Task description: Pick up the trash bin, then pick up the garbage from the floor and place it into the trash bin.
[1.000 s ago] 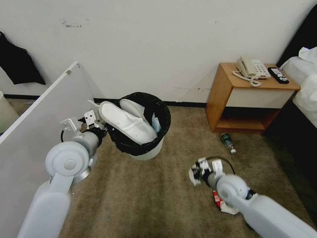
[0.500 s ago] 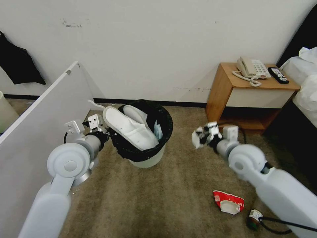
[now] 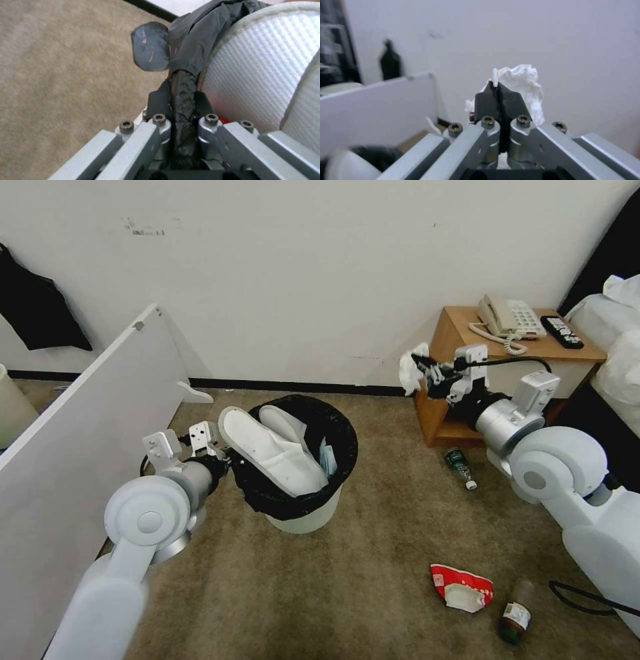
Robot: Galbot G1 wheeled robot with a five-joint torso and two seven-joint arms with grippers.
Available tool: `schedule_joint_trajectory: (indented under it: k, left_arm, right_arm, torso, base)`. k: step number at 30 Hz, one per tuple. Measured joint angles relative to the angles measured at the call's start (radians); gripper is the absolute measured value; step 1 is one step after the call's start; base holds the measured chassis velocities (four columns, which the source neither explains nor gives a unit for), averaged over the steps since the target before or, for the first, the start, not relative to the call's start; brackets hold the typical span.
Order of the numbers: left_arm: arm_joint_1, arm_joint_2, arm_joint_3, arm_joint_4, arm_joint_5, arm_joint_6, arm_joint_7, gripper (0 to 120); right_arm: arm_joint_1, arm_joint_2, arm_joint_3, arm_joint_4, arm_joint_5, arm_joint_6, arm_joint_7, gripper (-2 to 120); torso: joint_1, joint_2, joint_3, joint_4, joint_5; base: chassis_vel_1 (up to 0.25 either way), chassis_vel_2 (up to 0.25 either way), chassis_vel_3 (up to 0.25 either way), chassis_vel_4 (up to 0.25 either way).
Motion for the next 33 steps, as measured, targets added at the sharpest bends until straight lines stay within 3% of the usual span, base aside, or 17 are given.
schedule_joint_trajectory:
  k: [5,9,22,33]
  left_arm:
    - [-0.012,0.004,0.039,0.018,0.001,0.000,0.021,4]
    - [-0.052,0.015,0.109,0.056,0.012,0.000,0.053,4]
    - [-0.157,0.010,0.229,0.122,0.025,-0.004,0.115,4]
    - [-0.226,-0.010,0.260,0.161,0.032,-0.020,0.150,4]
  right_arm:
    - [0.002,-0.006,-0.014,-0.018,-0.011,0.088,-0.111,0]
    - [-0.001,-0.011,-0.028,-0.021,-0.011,0.149,-0.218,0]
    - [-0.012,-0.026,-0.084,-0.028,-0.010,0.175,-0.299,0]
    - [-0.027,-0.041,-0.173,-0.038,-0.026,0.185,-0.314,0]
  torso:
    - [0.000,0.000,0.000,0.0001,0.0001]
    - [0.000,0.000,0.000,0.0000,0.0000]
    - [0.000,0.000,0.000,0.0000,0.0000]
    - [0.000,0.000,0.000,-0.0001,-0.0001]
  base:
    - [0.000,0.000,0.000,0.000]
    - [0.000,0.000,0.000,0.000]
    - [0.000,0.000,0.000,0.000]
    - [0.000,0.000,0.000,0.000]
